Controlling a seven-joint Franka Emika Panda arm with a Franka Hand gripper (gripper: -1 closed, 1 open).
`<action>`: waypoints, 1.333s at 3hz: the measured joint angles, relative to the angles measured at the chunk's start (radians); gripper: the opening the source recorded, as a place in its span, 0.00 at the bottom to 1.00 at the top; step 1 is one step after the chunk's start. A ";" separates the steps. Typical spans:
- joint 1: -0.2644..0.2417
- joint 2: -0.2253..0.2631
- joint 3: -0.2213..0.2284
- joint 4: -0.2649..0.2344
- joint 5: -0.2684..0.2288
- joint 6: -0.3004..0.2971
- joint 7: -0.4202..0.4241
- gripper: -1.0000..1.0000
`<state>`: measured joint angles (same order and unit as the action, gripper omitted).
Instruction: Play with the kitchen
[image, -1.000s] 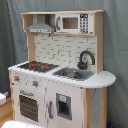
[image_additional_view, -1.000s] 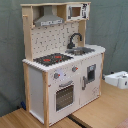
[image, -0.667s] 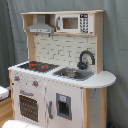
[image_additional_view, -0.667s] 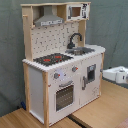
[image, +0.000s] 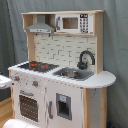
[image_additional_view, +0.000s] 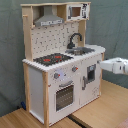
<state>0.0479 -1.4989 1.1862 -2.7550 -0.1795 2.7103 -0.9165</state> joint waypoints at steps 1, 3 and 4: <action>-0.054 0.016 -0.058 0.023 0.000 0.054 -0.070 1.00; -0.151 0.047 -0.161 0.083 0.001 0.135 -0.192 1.00; -0.196 0.063 -0.211 0.112 0.001 0.168 -0.251 1.00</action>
<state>-0.1481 -1.4360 0.9749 -2.6429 -0.1781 2.8784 -1.1678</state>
